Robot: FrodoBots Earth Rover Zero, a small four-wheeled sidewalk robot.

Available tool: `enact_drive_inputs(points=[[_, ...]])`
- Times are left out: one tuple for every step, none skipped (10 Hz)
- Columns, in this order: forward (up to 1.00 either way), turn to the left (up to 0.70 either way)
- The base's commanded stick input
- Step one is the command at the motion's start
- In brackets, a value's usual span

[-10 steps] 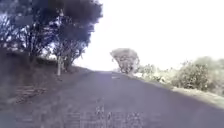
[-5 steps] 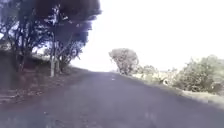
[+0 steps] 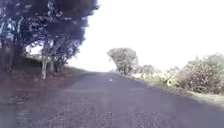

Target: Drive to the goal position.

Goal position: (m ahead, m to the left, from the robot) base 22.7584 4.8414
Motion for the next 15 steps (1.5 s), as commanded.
enact_drive_inputs(points=[[1.0,0.0],[1.0,0.0],[1.0,0.0],[1.0,0.0],[1.0,0.0],[1.0,0.0],[1.0,0.0],[1.0,0.27],[1.0,0.21],[1.0,0.03],[1.0,0.0],[1.0,0.0],[1.0,0.0],[1.0,0.0],[1.0,0.0]])
